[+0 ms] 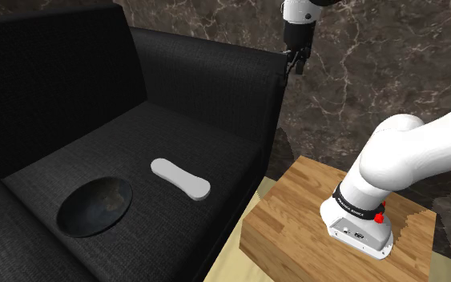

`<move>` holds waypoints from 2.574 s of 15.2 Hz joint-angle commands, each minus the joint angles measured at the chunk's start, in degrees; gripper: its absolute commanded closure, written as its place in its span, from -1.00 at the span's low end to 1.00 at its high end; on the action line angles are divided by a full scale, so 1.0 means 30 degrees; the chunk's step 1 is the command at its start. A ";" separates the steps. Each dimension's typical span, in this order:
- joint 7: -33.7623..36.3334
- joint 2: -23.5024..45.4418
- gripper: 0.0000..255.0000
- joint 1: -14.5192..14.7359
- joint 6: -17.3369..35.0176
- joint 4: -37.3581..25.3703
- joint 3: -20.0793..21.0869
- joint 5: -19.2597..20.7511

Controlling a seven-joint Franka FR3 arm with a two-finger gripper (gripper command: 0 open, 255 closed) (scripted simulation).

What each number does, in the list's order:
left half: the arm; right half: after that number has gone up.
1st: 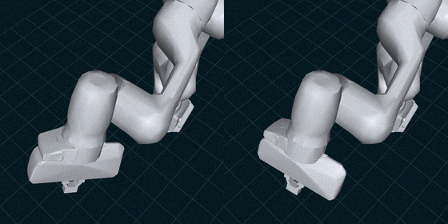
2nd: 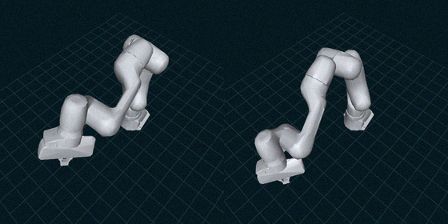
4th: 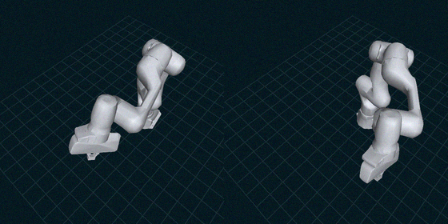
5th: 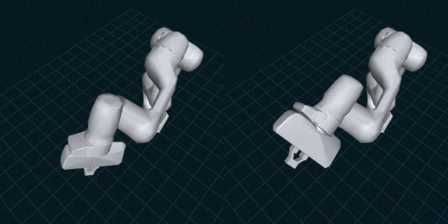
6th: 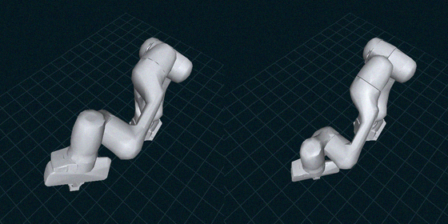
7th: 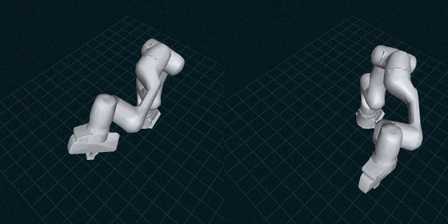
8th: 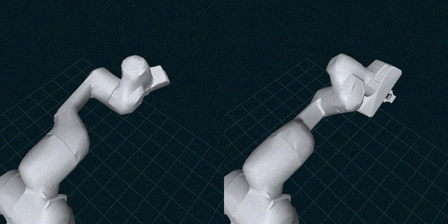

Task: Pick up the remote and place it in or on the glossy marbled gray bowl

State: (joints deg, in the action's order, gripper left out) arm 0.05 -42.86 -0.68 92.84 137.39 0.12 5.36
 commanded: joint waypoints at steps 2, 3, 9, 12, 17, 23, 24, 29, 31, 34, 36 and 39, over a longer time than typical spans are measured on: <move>0.0307 0.0174 -1.00 0.0179 0.0395 0.0206 0.0286 -0.0252; 0.0612 0.0371 -1.00 0.0360 0.0797 0.0391 0.0572 -0.0499; 0.2389 0.2016 -1.00 0.1432 0.3314 0.1071 0.2323 -0.1850; 0.3266 0.3129 -1.00 0.1948 0.4612 0.1121 0.3193 -0.2388; 0.4712 0.5352 -1.00 0.2632 0.6751 0.0765 0.4701 -0.3021; 0.6599 0.8538 -1.00 0.3227 0.9125 -0.0379 0.6485 -0.3069; 0.6944 0.9116 -1.00 0.3307 0.9485 -0.0644 0.6772 -0.2978; 0.8854 1.2183 -1.00 0.3698 1.1068 -0.2280 0.8104 -0.2027; 0.9706 1.3487 -1.00 0.3906 1.1573 -0.3081 0.8540 -0.1407; 1.1042 1.5507 -1.00 0.4352 1.2163 -0.4444 0.9024 -0.0264; 1.1353 1.6027 -1.00 0.4492 1.2478 -0.4609 0.9039 0.0064; 1.1605 1.6538 -1.00 0.4541 1.3173 -0.4356 0.8974 0.0429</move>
State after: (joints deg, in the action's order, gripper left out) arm 34.44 5.94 12.85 131.53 124.23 27.10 6.08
